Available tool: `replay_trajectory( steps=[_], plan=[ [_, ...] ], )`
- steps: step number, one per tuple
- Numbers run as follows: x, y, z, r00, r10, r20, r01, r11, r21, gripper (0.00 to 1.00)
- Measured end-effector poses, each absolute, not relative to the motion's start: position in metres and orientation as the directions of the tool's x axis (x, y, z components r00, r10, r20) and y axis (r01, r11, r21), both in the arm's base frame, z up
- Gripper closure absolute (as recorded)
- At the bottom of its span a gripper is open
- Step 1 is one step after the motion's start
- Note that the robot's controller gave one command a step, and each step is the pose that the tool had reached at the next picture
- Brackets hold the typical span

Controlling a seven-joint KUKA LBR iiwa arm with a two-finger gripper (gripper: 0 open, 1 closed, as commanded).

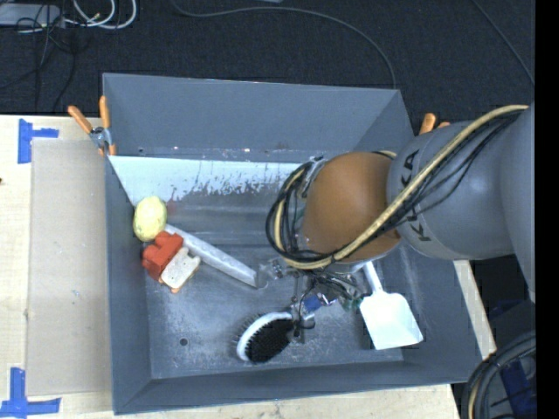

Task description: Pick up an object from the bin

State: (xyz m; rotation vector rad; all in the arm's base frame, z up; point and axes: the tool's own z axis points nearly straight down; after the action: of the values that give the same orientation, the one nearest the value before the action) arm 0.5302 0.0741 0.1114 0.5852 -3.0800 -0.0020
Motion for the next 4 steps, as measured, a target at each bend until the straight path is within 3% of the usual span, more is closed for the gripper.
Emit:
replay_trajectory(
  steps=[1,2,3,4],
  plan=[
    [0.511,0.064,0.107,-0.93,-0.368,-0.001,-0.368,0.93,-0.001,0.0],
    [0.513,0.116,0.069,-0.814,-0.58,0.006,-0.58,0.814,0.005,0.0],
    [0.48,0.054,0.07,-0.726,-0.688,-0.006,-0.688,0.726,-0.005,1.0],
    [0.48,0.054,0.07,-0.726,-0.687,-0.006,-0.687,0.726,-0.005,1.0]
  ],
)
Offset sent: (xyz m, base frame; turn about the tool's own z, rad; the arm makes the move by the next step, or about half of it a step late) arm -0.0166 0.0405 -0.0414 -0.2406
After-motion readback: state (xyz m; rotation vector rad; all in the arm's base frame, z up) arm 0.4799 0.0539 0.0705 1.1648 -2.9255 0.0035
